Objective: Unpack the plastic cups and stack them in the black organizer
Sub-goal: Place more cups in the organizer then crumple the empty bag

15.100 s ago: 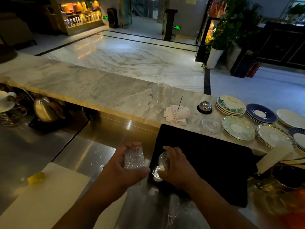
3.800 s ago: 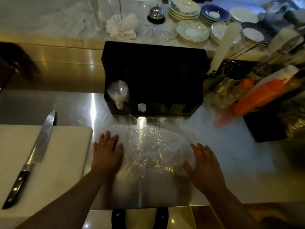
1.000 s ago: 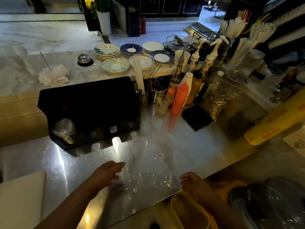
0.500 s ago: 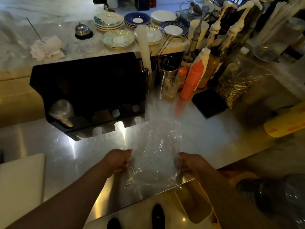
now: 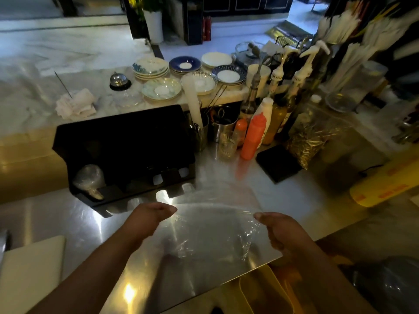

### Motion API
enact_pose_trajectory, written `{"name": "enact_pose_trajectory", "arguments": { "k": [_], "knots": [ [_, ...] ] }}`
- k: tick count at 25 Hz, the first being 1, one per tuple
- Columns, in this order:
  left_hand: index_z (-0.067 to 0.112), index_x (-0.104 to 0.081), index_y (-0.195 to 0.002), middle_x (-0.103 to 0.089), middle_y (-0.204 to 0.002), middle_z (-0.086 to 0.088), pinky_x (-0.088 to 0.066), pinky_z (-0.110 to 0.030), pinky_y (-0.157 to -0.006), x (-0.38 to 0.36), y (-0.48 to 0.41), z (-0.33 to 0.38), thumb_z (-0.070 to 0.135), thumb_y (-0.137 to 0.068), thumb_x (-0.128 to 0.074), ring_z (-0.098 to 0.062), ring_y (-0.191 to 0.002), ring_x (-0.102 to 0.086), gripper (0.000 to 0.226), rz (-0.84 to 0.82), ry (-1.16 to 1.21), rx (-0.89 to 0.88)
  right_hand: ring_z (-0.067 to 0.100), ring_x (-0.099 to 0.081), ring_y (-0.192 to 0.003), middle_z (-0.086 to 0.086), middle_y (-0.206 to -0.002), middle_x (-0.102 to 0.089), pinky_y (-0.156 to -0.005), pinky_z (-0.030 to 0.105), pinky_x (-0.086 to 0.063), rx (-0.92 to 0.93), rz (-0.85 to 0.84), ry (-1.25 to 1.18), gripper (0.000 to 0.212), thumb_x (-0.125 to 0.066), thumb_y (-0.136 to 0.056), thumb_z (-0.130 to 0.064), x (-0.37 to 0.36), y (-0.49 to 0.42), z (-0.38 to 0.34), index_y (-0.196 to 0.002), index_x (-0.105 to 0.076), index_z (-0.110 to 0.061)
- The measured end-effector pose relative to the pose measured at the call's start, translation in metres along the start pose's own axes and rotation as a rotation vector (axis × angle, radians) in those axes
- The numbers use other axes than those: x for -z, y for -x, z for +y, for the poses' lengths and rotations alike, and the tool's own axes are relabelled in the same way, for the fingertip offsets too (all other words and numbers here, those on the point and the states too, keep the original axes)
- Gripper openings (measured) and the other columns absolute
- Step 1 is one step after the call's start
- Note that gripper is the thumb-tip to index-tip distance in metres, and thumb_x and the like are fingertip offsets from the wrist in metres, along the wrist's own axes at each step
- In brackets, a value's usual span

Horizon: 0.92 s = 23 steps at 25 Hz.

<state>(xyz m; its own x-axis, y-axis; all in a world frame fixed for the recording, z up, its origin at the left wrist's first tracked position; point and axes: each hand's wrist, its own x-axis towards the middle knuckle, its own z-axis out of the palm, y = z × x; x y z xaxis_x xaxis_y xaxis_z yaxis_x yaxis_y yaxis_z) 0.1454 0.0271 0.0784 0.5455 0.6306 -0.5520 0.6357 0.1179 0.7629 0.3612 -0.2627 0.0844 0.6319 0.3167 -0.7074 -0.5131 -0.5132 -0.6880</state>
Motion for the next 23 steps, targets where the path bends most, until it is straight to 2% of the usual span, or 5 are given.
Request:
{"name": "enact_pose_trajectory", "arguments": {
  "k": [8,13,17,20,23],
  "knots": [
    [0.005,-0.068,-0.097,-0.077,-0.086,-0.013,-0.062,-0.030,-0.056,-0.045,0.025,0.069,0.020,-0.096,-0.071,-0.018,-0.057,-0.075,0.015,0.028,0.279,0.012,0.026,-0.075,-0.072,0.015,-0.080,-0.078,-0.064,0.035,-0.059,0.133,-0.044,-0.238,0.020,-0.066,-0.096,-0.023,0.006,0.008,-0.034,-0.098,-0.069,-0.004],
    [0.006,-0.052,-0.076,-0.062,-0.069,-0.014,-0.058,-0.027,-0.048,-0.070,0.036,0.080,-0.002,-0.090,-0.066,-0.015,-0.047,-0.069,0.022,0.266,0.301,-0.075,0.009,-0.057,-0.086,-0.004,-0.101,-0.062,-0.066,0.021,-0.047,0.690,0.463,0.521,0.031,-0.073,-0.083,-0.044,0.008,0.007,-0.015,-0.105,-0.056,-0.029],
    [0.007,-0.051,-0.076,-0.062,-0.069,-0.015,-0.058,-0.020,-0.048,-0.079,0.040,0.089,-0.002,-0.090,-0.064,-0.010,-0.047,-0.071,0.021,0.296,0.250,-0.171,0.013,-0.043,-0.127,-0.008,-0.137,-0.047,-0.099,0.029,-0.040,1.069,0.225,0.860,0.080,-0.061,-0.075,-0.075,-0.024,0.017,-0.023,-0.141,-0.045,-0.032],
    [0.006,-0.058,-0.094,-0.068,-0.084,-0.013,-0.057,-0.019,-0.049,-0.082,0.043,0.097,0.012,-0.093,-0.070,-0.008,-0.053,-0.072,0.013,0.233,0.261,-0.201,0.021,-0.064,-0.109,-0.002,-0.115,-0.068,-0.091,0.036,-0.056,0.886,0.066,0.905,0.037,-0.060,-0.088,-0.049,-0.050,0.013,-0.041,-0.119,-0.061,-0.029],
    [0.025,-0.047,-0.137,-0.064,-0.111,0.003,-0.054,-0.020,-0.064,-0.076,0.043,0.087,0.046,-0.076,-0.087,-0.008,-0.080,-0.069,0.075,0.301,-0.118,-0.354,0.018,-0.066,-0.073,-0.004,-0.075,-0.067,-0.071,0.035,-0.058,0.677,-0.037,0.687,0.013,-0.058,-0.093,-0.027,-0.056,0.005,-0.047,-0.083,-0.065,-0.024]
  ]
}}
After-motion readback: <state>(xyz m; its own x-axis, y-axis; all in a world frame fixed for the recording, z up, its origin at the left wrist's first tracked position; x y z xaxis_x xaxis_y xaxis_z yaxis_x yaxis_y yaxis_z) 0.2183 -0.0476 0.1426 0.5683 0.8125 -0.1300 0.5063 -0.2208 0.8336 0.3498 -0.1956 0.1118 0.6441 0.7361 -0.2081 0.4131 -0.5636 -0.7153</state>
